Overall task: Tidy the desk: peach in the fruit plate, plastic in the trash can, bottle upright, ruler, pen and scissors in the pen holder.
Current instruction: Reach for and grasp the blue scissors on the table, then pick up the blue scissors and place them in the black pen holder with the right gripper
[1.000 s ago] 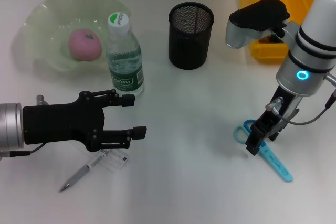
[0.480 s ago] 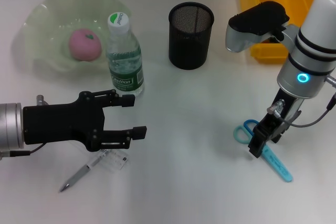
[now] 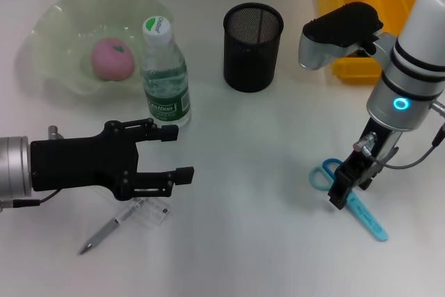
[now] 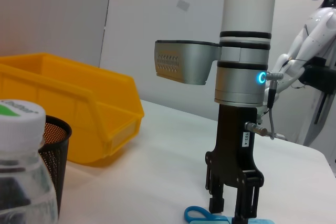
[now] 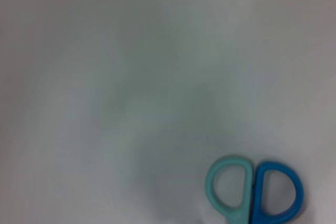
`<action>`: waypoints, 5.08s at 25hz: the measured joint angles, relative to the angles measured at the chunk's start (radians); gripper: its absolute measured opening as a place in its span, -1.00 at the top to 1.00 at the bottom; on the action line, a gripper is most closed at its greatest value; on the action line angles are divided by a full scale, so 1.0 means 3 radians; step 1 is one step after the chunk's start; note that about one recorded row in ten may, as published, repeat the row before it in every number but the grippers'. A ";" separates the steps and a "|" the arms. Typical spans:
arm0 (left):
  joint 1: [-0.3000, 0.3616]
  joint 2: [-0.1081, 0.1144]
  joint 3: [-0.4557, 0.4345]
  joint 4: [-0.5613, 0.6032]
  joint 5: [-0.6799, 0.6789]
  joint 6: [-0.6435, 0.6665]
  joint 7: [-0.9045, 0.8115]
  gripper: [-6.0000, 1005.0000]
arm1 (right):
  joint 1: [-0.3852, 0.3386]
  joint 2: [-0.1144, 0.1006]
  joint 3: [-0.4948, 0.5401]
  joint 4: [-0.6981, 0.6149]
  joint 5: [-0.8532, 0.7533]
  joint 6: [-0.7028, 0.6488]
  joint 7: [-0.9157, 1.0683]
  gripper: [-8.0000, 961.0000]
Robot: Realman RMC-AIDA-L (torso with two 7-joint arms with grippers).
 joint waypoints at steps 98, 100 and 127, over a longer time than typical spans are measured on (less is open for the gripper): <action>-0.0010 -0.0018 -0.0102 -0.0003 -0.0048 -0.0072 0.0051 -0.58 | -0.1534 -0.0022 0.0587 -0.1753 0.1570 0.0321 -0.1059 0.50; -0.0011 -0.0021 -0.0110 -0.0007 -0.0049 -0.0071 0.0051 -0.58 | -0.1635 -0.0024 0.0776 -0.1679 0.1912 0.0321 -0.1390 0.50; -0.0019 -0.0021 -0.0133 -0.0138 -0.0078 -0.0078 0.0134 -0.58 | -0.0955 -0.0006 0.1898 0.1263 0.4381 0.1531 -0.5752 0.49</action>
